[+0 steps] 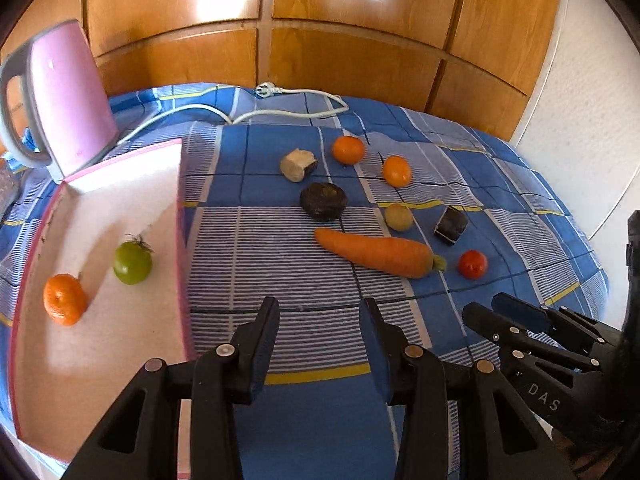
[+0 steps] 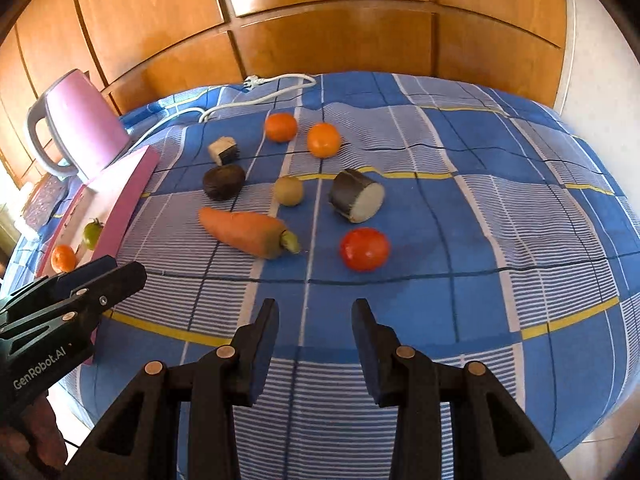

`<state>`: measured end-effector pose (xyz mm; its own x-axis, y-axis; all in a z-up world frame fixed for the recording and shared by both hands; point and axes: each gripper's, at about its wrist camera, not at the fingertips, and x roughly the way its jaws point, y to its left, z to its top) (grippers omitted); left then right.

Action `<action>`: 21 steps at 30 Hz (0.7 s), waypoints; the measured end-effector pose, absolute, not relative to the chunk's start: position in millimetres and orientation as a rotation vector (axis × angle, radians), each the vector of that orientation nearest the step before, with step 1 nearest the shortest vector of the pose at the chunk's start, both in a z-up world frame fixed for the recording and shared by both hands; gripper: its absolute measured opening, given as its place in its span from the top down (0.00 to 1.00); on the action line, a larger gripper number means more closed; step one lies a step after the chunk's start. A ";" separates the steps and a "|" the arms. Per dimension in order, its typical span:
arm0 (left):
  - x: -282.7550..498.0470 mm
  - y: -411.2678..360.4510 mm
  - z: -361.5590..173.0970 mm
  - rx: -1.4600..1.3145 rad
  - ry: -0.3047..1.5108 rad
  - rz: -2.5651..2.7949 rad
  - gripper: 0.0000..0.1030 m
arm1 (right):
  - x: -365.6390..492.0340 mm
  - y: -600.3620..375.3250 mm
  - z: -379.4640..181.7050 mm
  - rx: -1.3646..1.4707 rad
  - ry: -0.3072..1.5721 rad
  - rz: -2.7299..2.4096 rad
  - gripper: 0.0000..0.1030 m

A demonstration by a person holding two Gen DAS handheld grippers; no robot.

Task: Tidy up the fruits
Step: 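Withdraw both tools from the tray back toward the remaining produce, then grasp the red tomato with the right tool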

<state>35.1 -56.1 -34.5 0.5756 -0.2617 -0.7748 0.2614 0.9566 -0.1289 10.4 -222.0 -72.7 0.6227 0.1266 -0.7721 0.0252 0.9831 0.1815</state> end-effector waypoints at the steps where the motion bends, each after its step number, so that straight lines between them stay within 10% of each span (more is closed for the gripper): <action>1: 36.3 -58.7 -35.2 -0.004 0.913 -0.314 0.59 | 10.4 -223.3 -72.2 0.180 0.895 0.053 0.63; 21: 52.6 -84.0 -43.9 -0.021 0.969 -0.374 0.47 | 33.2 -250.4 -81.5 0.211 0.905 -0.010 0.61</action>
<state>52.6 -84.0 -43.9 0.5073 -0.3200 -0.8002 0.3011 0.9358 -0.1833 33.2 -250.4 -81.5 0.6190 0.0798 -0.7814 0.0977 0.9793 0.1774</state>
